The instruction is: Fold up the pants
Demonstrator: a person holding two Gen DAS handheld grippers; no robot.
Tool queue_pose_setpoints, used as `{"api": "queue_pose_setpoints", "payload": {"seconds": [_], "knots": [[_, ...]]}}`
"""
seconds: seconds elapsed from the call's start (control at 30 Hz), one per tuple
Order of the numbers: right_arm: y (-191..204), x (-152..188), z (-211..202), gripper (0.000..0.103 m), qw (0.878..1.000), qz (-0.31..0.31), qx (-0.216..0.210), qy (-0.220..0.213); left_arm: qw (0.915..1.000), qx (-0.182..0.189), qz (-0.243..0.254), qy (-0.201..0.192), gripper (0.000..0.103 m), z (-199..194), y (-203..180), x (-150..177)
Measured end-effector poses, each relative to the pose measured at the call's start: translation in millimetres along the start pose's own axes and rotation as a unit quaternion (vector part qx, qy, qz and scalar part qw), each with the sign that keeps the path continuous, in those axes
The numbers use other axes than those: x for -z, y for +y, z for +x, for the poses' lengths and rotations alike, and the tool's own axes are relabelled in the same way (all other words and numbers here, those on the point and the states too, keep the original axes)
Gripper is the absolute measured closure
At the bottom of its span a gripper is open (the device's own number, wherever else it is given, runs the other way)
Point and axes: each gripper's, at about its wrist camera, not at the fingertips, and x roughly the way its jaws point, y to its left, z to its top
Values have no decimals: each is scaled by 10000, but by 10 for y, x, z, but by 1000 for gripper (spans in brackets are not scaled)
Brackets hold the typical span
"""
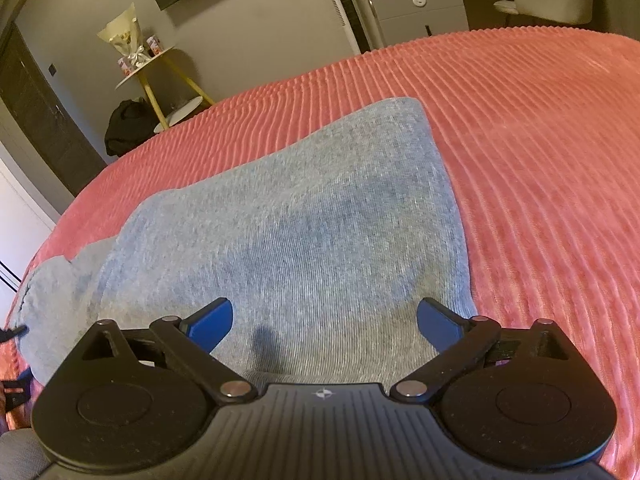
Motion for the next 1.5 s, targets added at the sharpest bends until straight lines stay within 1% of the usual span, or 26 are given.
{"api": "queue_pose_setpoints", "payload": {"seconds": [0.07, 0.1, 0.2, 0.3, 0.33, 0.37, 0.4, 0.43, 0.53, 0.6, 0.67, 0.73, 0.8, 0.83, 0.87, 0.97, 1.03, 1.07, 1.1, 1.17, 1.23, 1.27, 1.3, 1.37, 1.43, 1.5], "knots": [[7, -1, 4, 4, 10000, -27, 16, 6, 9997, -55, 219, -11, 50, 56, -62, -20], [7, 0, 3, 4, 10000, -30, 17, 4, 9990, -105, 429, -70, 71, 40, -103, 0], [-11, -5, 1, 4, 10000, -9, 1, -5, 9964, -43, 824, -218, 72, 8, -191, 53], [-8, -6, 6, 4, 10000, -11, 7, -4, 9969, -339, 701, -78, 54, 124, -186, 10], [-2, -5, 8, 4, 10000, -26, 18, -2, 9972, -340, 667, -49, 54, 159, -188, -1], [5, -4, 10, 4, 10000, -44, 30, 1, 9968, -356, 717, -77, 59, 162, -217, 1], [12, -3, 10, 4, 10000, -59, 40, 2, 9950, -386, 914, -115, 74, 149, -279, 15], [13, -3, 8, 4, 10000, -68, 44, 2, 9919, -396, 1189, -188, 78, 113, -350, 55], [-6, -10, -15, 4, 10000, -11, 1, -27, 9748, -357, 2122, -582, 82, -78, -658, 252], [-39, -14, -45, 4, 9999, 94, -75, -79, 9563, -268, 2797, -813, 83, -239, -954, 439], [-71, -17, -77, 4, 9996, 205, -160, -145, 9289, -116, 3559, -1019, 83, -404, -1293, 699], [-98, -23, -109, 4, 9991, 295, -238, -212, 8957, 144, 4296, -1139, 83, -566, -1599, 1038], [-113, -22, -147, 4, 9983, 375, -317, -300, 8554, 456, 5018, -1205, 83, -725, -1879, 1466], [-119, -23, -164, 4, 9980, 406, -348, -343, 8395, 633, 5268, -1168, 83, -774, -1977, 1662], [-131, -27, -186, 4, 9975, 444, -390, -394, 8219, 848, 5533, -1055, 83, -820, -2072, 1881], [-158, -35, -258, 4, 9955, 566, -531, -547, 7868, 1235, 6029, -471, 77, -768, -2256, 2468], [-202, -39, -317, 4, 9933, 696, -656, -644, 7713, 1310, 6227, 113, 57, -645, -2231, 2842], [-221, -36, -350, 4, 9921, 769, -712, -696, 7655, 1368, 6258, 605, 54, -543, -2185, 3001], [-249, -37, -385, 4, 9906, 849, -770, -748, 7643, 1368, 6206, 1093, 53, -430, -2142, 3112], [-293, -32, -438, 4, 9876, 990, -885, -835, 7693, 1194, 6009, 1810, 54, -287, -2015, 3253], [-328, -20, -487, 4, 9843, 1122, -1037, -878, 7782, 1185, 5816, 2051, 53, -321, -1914, 3216], [-347, -23, -496, 4, 9826, 1181, -1151, -858, 7826, 1228, 5755, 2031, 52, -335, -1913, 3120], [-372, -26, -497, 4, 9798, 1279, -1318, -789, 7893, 1220, 5705, 1915, 45, -399, -1904, 3015], [-410, -28, -456, 4, 9735, 1497, -1635, -571, 8113, 986, 5581, 1436, 36, -538, -1873, 2800], [-444, -22, -357, 4, 9647, 1762, -1937, -270, 8341, 580, 5396, 984, 34, -623, -1794, 2555], [-463, -39, -197, 4, 9575, 1976, -2098, 107, 8540, 206, 5145, 751, 34, -610, -1687, 2368]]}}
